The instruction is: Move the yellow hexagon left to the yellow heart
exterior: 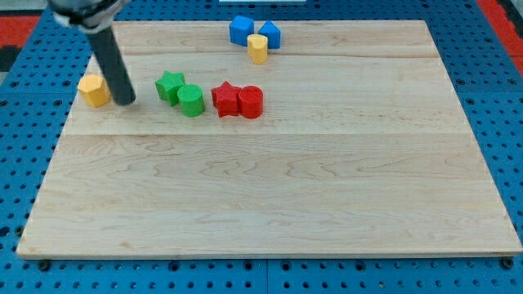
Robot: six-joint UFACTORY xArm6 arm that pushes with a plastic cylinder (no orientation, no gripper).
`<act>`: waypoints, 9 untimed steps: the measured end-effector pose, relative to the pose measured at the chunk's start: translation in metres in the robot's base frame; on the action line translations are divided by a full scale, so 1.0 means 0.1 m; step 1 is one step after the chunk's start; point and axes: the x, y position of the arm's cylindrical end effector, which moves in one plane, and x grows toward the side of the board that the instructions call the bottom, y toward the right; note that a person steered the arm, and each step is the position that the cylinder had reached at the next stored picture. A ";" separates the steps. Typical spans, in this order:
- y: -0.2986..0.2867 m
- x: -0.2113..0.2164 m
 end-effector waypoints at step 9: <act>1.66 -1.07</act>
